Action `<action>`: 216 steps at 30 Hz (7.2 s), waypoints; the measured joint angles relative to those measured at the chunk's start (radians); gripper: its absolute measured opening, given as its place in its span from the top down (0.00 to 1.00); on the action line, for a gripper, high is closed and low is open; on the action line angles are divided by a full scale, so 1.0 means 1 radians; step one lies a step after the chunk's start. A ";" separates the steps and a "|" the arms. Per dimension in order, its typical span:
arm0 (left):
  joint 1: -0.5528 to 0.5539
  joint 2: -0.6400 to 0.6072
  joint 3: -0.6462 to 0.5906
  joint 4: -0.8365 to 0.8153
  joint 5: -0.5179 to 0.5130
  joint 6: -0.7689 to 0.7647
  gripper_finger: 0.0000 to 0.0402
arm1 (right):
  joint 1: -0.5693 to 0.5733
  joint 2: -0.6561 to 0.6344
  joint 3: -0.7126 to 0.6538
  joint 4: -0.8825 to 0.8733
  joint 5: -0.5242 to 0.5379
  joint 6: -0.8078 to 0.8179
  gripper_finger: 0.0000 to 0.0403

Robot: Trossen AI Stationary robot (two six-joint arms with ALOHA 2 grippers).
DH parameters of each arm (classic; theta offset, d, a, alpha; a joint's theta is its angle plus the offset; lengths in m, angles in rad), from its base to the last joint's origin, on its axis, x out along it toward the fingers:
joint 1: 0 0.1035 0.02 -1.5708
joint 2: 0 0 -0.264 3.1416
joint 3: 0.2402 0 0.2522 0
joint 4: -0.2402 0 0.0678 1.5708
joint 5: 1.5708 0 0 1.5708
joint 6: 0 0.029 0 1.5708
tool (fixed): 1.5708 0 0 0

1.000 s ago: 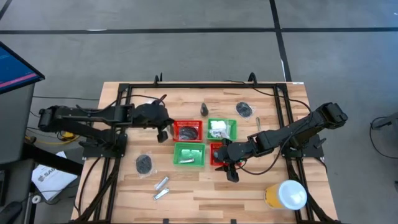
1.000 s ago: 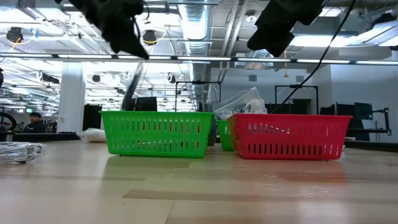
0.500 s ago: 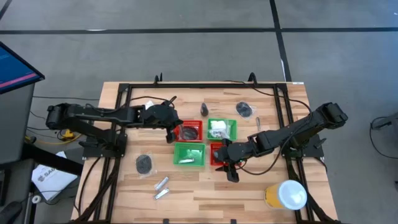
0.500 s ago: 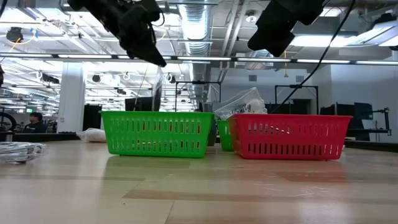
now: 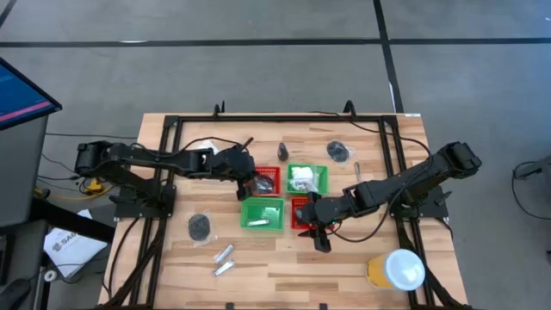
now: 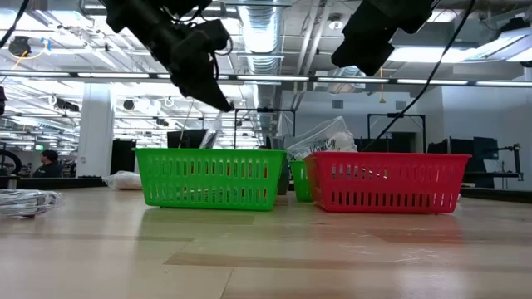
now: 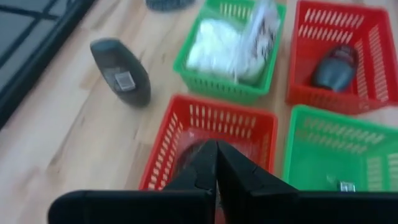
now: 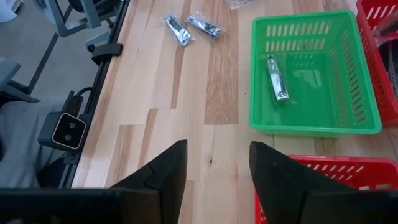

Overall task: Pick & Place Travel size toiletries
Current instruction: Put the black hairbrush into the left red basket, then put the silver nail cutter into the left green basket

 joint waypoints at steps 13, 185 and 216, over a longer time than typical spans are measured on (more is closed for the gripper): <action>0.030 -0.004 0.000 0.037 -0.001 -0.023 0.85 | 0.000 0.000 0.000 -0.003 0.000 0.000 0.59; -0.438 0.120 -0.047 0.198 -0.344 -0.359 0.84 | -0.016 0.000 0.000 -0.053 0.000 -0.003 0.59; -0.395 0.119 -0.150 0.373 -0.216 -0.363 0.78 | -0.016 0.000 0.000 -0.051 0.000 -0.019 0.59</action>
